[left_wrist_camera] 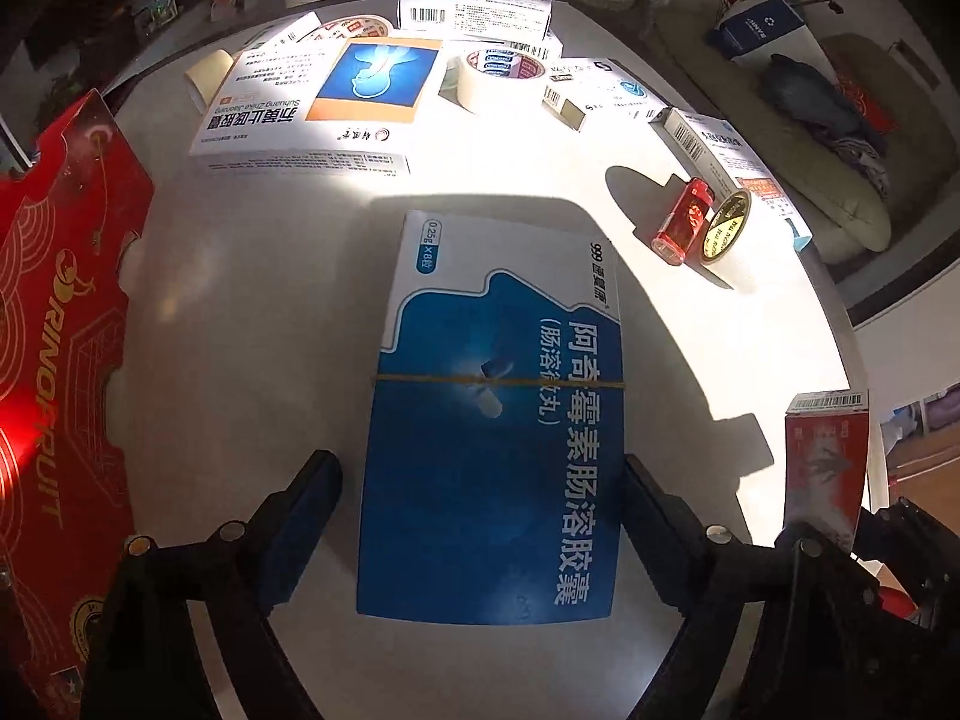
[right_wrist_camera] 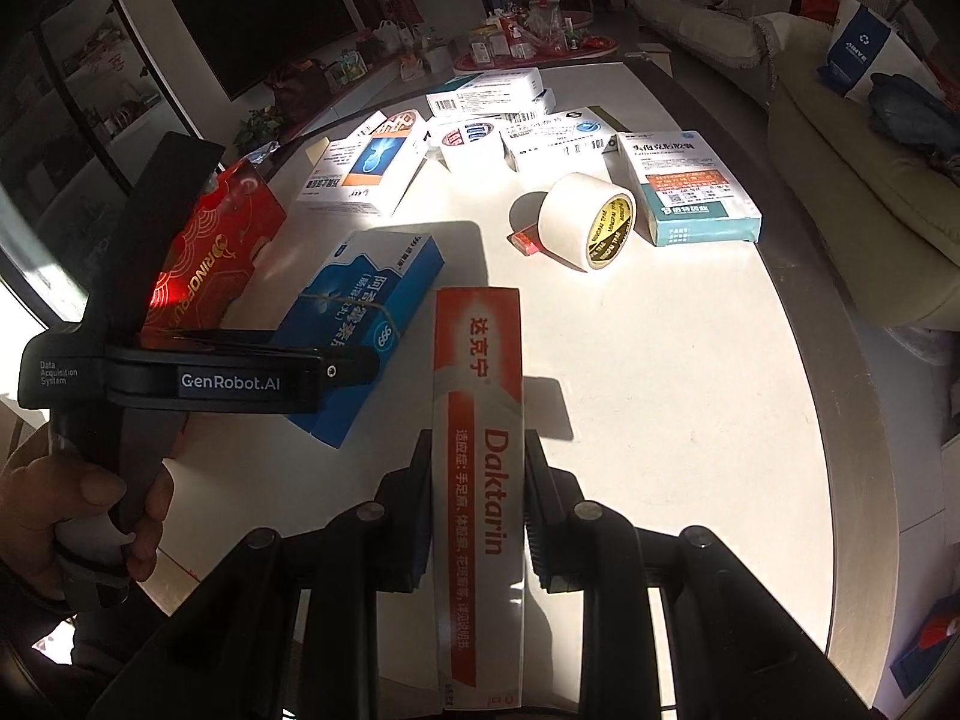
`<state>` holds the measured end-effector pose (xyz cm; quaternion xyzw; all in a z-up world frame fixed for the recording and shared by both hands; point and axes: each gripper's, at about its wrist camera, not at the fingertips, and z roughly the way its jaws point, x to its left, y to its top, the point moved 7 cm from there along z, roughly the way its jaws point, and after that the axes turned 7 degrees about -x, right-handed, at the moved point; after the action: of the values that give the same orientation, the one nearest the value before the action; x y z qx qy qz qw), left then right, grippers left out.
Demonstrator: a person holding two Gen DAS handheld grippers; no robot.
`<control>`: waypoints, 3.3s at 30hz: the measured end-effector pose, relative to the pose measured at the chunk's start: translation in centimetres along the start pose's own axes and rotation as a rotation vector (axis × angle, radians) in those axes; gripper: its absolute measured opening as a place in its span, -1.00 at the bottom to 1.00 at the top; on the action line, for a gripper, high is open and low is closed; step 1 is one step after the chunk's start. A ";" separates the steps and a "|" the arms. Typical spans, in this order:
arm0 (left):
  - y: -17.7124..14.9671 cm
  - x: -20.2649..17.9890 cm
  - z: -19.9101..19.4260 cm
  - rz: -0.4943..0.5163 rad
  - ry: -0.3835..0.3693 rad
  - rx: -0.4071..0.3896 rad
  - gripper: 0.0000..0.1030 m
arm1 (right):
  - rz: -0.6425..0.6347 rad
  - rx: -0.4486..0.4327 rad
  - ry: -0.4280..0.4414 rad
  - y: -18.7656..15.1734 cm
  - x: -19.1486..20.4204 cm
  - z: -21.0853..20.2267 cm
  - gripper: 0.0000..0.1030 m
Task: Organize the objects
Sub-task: 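Carry the blue box and Daktarin box with both tools over the red tray, then lower both held boxes into the tray and open both tools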
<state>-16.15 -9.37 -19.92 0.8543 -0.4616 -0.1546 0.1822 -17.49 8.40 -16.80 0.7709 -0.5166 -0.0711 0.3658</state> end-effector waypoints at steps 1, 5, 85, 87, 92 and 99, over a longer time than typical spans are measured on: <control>-0.2 -0.2 -0.2 0.003 -0.016 0.002 0.59 | 0.002 -0.001 -0.003 0.0 0.1 0.0 -0.52; -1.9 -0.3 -1.1 0.017 -0.019 -0.005 0.59 | 0.008 -0.006 -0.002 0.2 1.1 0.0 -0.52; -3.8 25.6 -27.4 -0.231 0.323 -0.583 0.57 | -0.302 -0.255 0.229 10.1 33.1 -4.8 -0.53; -4.0 26.1 -27.2 -0.232 0.322 -0.580 0.57 | -0.307 -0.248 0.230 10.1 33.5 -4.5 -0.53; -4.4 26.8 -26.4 -0.241 0.294 -0.566 0.57 | -0.304 -0.226 0.225 10.0 33.7 -3.5 -0.53; -4.7 28.5 -25.3 -0.294 0.247 -0.547 0.57 | -0.299 -0.212 0.205 10.0 33.3 -2.7 -0.53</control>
<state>13.25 -26.81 -2.42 0.8434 -0.2494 -0.1926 0.4352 -8.45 -20.53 0.43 0.7995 -0.3461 -0.0998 0.4807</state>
